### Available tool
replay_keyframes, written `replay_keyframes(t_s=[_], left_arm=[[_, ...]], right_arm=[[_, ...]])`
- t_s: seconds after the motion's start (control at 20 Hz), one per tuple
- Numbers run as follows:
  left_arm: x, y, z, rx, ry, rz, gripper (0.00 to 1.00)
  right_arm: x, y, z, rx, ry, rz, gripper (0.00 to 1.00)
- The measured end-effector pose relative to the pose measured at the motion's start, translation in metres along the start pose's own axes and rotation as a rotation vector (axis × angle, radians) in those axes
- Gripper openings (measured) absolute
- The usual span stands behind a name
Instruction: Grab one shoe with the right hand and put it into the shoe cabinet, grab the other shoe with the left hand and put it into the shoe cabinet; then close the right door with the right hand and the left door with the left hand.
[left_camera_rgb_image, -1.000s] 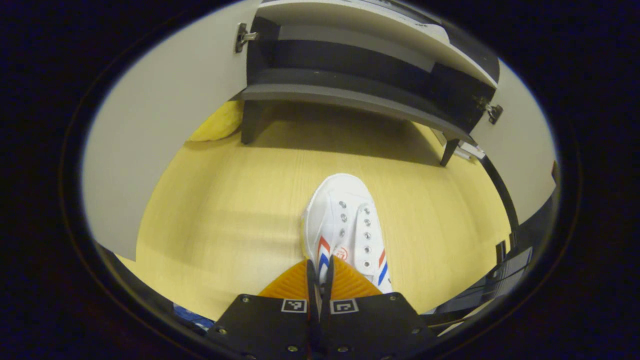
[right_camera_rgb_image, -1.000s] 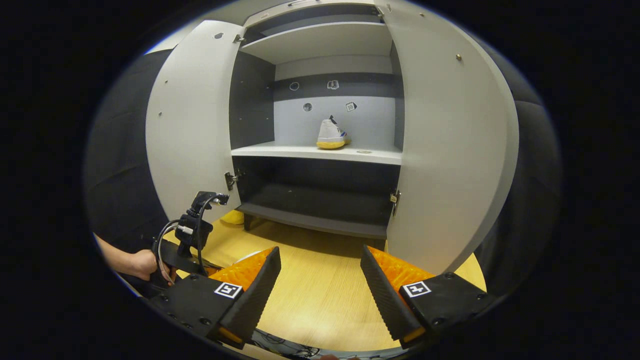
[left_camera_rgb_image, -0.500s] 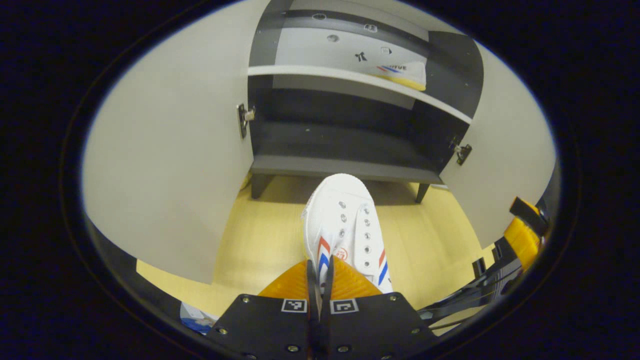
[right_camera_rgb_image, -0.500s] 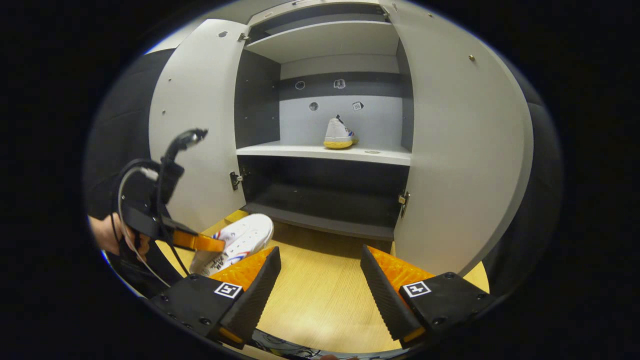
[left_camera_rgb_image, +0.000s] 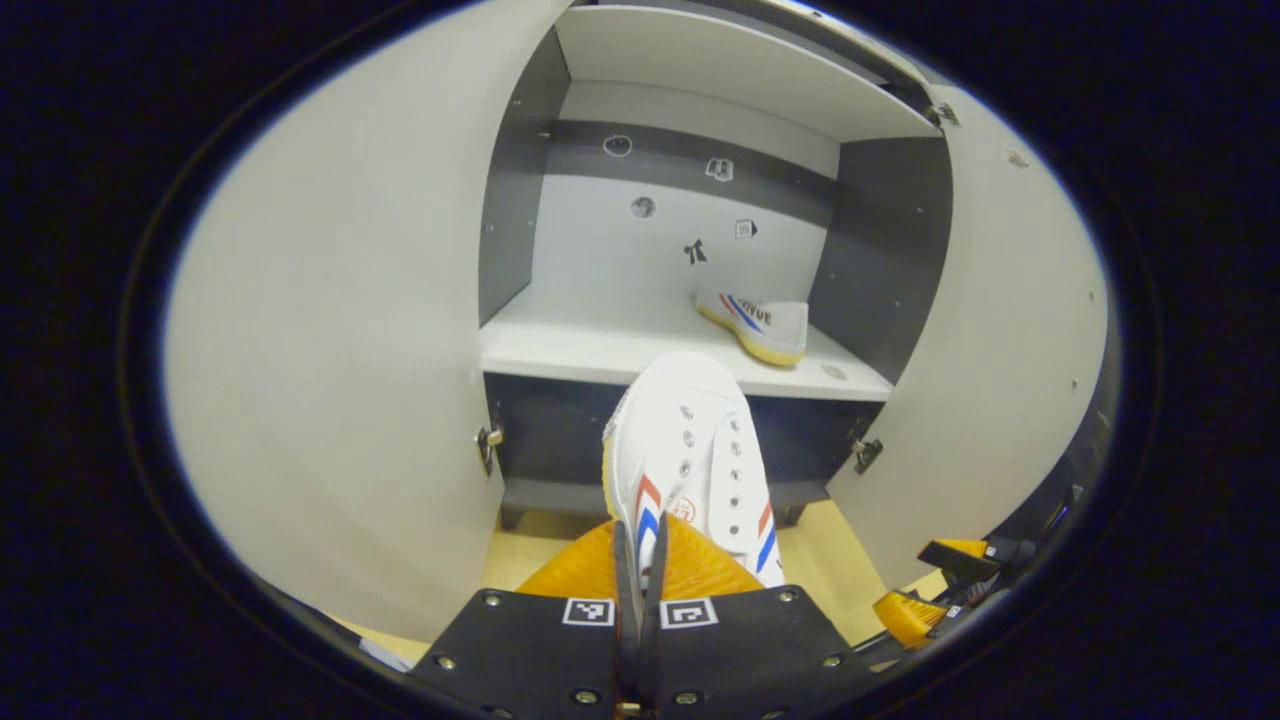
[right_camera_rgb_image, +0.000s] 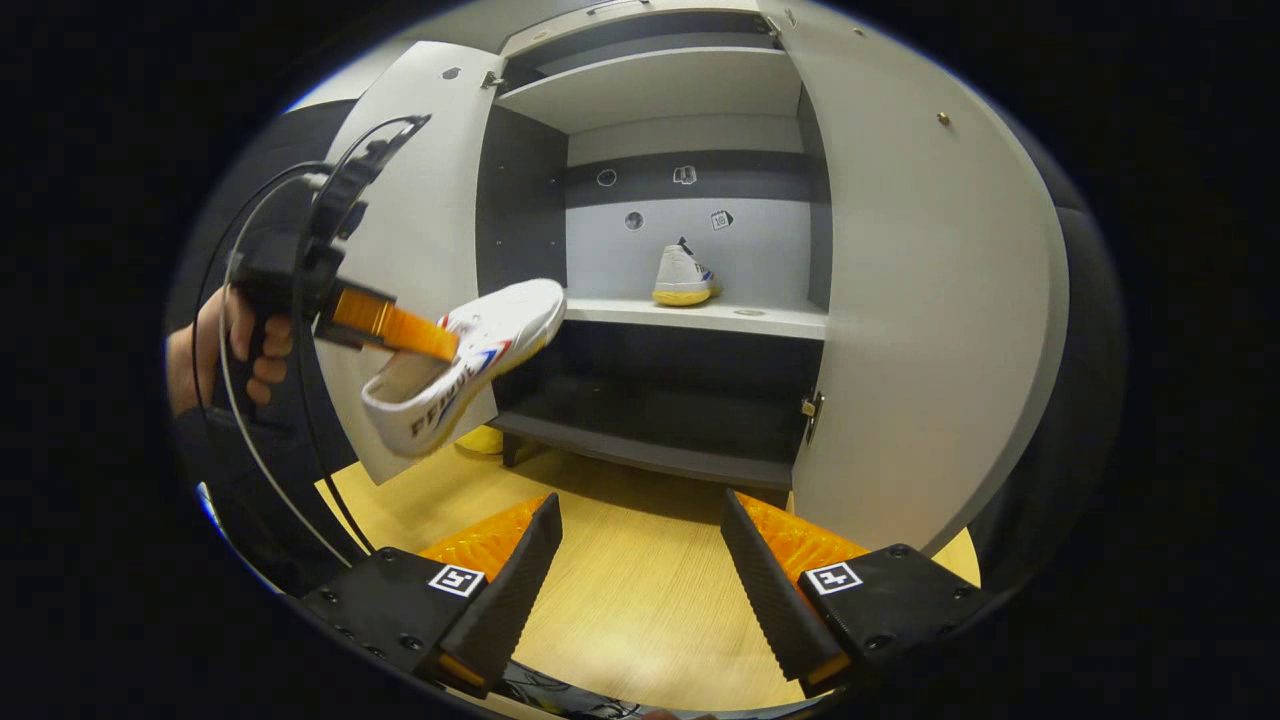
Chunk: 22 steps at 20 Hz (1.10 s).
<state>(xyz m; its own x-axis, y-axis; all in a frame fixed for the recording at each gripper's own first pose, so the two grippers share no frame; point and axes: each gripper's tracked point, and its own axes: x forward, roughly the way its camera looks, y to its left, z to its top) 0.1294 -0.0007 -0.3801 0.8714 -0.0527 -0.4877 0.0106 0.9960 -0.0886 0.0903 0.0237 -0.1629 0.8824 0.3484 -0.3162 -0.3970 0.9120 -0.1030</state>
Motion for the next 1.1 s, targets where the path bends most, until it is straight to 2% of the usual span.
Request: replay_keyframes(t_s=[0.15, 0.2, 0.3, 0.45, 0.5, 0.7, 0.85, 0.95, 1.1], left_arm=[[0.0008, -0.0009, -0.0005, -0.007, -0.071, 0.009, 0.0], [0.0013, -0.0007, -0.0005, -0.015, -0.088, 0.011, 0.03], [0.0008, -0.0005, 0.0005, -0.035, -0.118, 0.01, 0.02], [0.0012, -0.0002, 0.0015, -0.06, -0.169, 0.002, 0.02], [0.0025, -0.0004, 0.0006, -0.073, -0.186, 0.002, 0.02], [0.0062, -0.002, 0.0014, -0.111, -0.233, 0.0, 0.02], [0.0062, -0.0012, 0.0007, -0.12, -0.245, 0.023, 0.02], [0.005, -0.0023, 0.0013, -0.14, -0.236, 0.024, 0.01], [0.0041, 0.0, 0.0005, -0.11, -0.199, 0.024, 0.0]], right_arm=[[-0.0047, 0.0, 0.0028, -0.017, -0.018, -0.001, 0.97], [-0.0046, 0.0002, 0.0028, -0.02, -0.019, -0.002, 1.0], [-0.005, -0.0011, 0.0024, -0.017, -0.018, -0.008, 0.97], [-0.0064, -0.0053, 0.0, -0.028, 0.002, -0.043, 1.0], [-0.0061, -0.0064, -0.001, -0.03, 0.012, -0.052, 0.96], [-0.0047, -0.0072, -0.0012, -0.024, 0.017, -0.064, 1.0], [-0.0054, -0.0075, 0.0024, -0.035, 0.006, -0.068, 0.97], [-0.0049, -0.0081, 0.0017, -0.032, 0.004, -0.064, 1.0], [-0.0041, -0.0077, -0.0008, -0.011, 0.01, -0.064, 1.0]])
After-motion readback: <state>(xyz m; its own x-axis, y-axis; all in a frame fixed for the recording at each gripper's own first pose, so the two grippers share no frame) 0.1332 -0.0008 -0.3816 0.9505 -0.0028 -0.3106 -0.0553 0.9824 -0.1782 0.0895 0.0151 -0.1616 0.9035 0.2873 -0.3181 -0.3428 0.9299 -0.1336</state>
